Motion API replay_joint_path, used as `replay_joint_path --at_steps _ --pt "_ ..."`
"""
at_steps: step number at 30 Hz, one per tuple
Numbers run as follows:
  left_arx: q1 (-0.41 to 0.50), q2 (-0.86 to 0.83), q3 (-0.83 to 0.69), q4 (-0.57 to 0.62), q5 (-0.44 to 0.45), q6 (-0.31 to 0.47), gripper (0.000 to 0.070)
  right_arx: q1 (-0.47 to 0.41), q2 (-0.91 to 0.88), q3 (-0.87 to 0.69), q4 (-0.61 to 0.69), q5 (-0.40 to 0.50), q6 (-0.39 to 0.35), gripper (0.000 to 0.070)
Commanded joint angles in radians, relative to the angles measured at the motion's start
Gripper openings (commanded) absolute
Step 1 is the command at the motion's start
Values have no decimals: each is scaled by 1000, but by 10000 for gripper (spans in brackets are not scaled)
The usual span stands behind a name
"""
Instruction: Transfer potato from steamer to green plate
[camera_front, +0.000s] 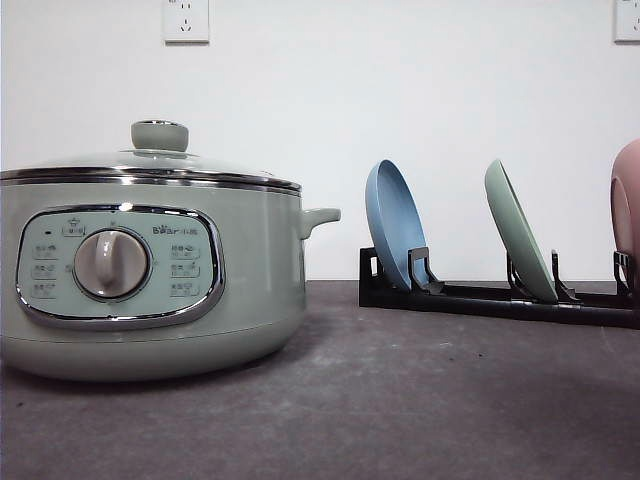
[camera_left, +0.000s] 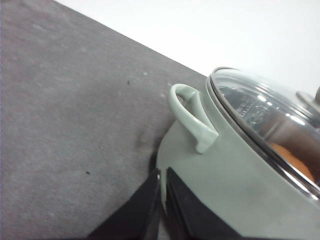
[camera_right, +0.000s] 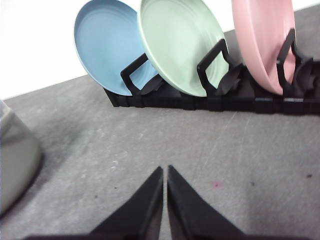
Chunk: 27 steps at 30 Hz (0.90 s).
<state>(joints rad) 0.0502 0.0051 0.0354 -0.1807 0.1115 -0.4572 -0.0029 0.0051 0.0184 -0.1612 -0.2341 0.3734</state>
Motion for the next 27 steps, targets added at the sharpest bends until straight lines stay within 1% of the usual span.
replay_joint_path --at_steps 1,10,14,20,24,27 --pt "2 -2 25 -8 13 -42 10 0 -2 21 0 -2 39 0" --pt "2 21 192 -37 20 -38 10 0 1 176 0 0 38 0" --pt "2 65 294 -74 21 10 10 0 34 272 -1 3 24 0" --pt "2 169 462 -146 37 90 10 0 152 443 -38 1 -46 0" --pt "2 261 567 -202 103 154 10 0 255 571 -128 -5 -113 0" --pt "2 340 650 -271 161 209 10 0 338 667 -220 -38 -171 0"
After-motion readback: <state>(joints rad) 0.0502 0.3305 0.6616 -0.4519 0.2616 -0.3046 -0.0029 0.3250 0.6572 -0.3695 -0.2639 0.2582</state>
